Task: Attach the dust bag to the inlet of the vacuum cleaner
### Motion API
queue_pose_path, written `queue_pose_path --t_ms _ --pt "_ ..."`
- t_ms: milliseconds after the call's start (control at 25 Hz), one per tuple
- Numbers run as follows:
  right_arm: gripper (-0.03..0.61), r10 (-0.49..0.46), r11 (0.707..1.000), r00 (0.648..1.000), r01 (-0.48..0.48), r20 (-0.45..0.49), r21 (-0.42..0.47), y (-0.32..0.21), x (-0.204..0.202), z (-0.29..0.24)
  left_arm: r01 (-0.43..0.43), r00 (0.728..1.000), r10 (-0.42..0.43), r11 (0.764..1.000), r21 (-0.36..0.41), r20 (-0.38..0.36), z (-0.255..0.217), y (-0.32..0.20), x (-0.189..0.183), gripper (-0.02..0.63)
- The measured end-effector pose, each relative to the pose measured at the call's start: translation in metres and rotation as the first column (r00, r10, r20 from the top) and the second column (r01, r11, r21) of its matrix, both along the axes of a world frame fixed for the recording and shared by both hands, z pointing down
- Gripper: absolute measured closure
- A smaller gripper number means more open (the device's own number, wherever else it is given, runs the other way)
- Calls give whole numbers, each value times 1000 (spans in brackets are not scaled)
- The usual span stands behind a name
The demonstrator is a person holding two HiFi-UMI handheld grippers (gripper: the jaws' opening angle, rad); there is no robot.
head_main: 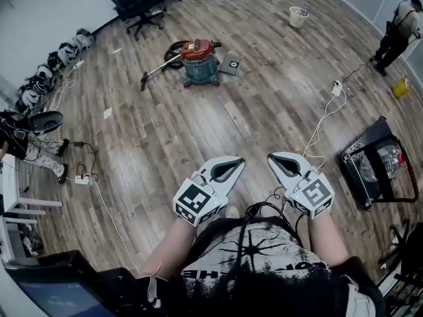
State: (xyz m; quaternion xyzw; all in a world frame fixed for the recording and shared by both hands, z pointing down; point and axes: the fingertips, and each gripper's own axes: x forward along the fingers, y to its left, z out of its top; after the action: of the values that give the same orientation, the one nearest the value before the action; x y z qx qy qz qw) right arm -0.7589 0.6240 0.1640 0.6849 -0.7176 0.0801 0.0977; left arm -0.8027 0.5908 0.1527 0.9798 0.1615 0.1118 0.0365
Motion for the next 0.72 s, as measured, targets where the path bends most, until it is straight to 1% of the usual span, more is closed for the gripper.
queue_pose_path --t_ms 280,480,720 --pt "574 28 1000 1000 -28 -11 -14 -33 0 2 -29 1000 29 999 -18 -12 4 -32 0 620" --pt "574 83 997 997 -83 -6 -4 -37 17 1 -62 998 62 998 -24 -7 8 -39 10 620" --pt "574 137 991 991 -137 2 -7 -31 26 5 -115 993 115 993 -27 -12 11 -40 25 620"
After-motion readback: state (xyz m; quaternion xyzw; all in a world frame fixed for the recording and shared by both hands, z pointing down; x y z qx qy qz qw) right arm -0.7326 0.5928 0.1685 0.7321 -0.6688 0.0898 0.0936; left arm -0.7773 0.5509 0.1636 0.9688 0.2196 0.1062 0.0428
